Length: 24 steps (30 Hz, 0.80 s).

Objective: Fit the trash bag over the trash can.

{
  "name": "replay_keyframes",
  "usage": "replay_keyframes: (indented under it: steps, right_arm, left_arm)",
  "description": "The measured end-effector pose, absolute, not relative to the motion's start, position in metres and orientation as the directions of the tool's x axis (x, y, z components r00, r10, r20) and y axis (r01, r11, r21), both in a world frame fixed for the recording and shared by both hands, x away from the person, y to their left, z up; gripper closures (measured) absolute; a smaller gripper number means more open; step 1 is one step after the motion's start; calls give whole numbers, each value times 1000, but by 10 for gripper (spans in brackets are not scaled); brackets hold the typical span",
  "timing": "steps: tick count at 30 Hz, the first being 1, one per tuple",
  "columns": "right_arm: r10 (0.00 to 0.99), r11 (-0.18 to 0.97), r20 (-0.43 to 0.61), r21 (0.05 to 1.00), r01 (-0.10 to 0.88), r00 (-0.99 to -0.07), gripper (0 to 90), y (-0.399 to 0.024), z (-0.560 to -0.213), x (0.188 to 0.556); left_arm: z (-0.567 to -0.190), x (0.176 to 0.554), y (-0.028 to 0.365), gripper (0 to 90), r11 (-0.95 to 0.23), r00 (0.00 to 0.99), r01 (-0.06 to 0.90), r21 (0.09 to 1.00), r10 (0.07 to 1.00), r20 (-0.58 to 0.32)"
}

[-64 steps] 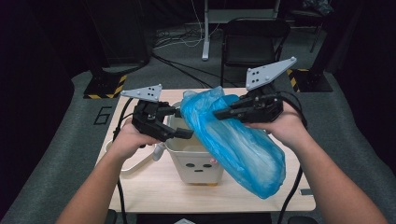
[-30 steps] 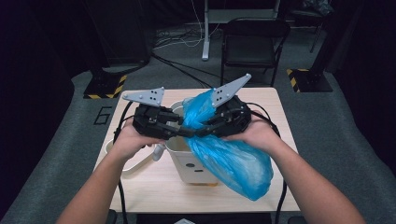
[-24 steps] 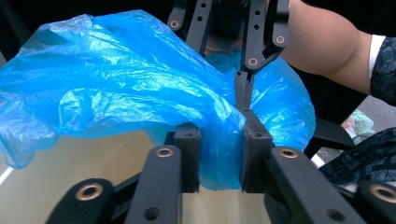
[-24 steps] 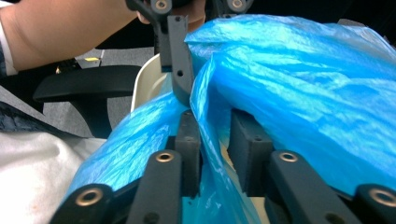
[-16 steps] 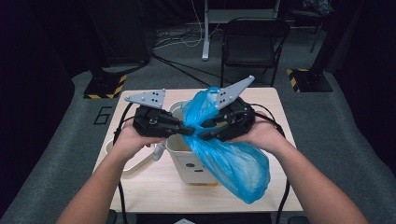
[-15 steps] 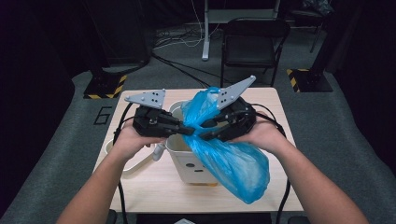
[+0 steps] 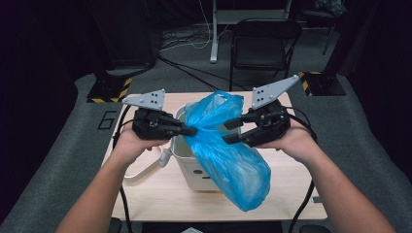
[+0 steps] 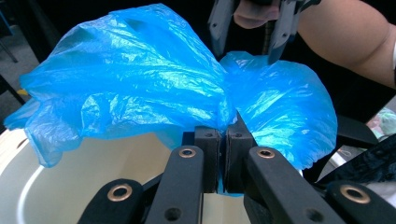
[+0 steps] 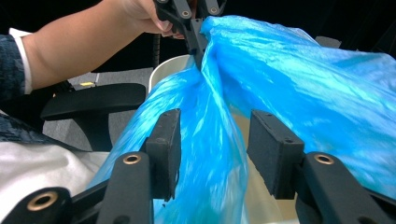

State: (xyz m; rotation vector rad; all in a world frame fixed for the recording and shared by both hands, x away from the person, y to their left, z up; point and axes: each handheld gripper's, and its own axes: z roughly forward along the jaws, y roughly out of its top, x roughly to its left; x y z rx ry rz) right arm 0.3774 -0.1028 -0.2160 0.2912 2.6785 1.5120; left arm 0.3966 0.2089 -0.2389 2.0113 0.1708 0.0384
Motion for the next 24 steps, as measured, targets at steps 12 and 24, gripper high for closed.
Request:
replay_keyframes:
  steps: [12,24]
  right_arm:
    - [216,488,74,856,173,-974,475,-126,-230,360]
    - [228,519,83,833,193,-970,437,-132,-246,341]
  left_arm:
    - [-241,402,228,870,-421,978,130,898,203,-47]
    - [-245,402,241,870,-407,970,157,900,236,-62]
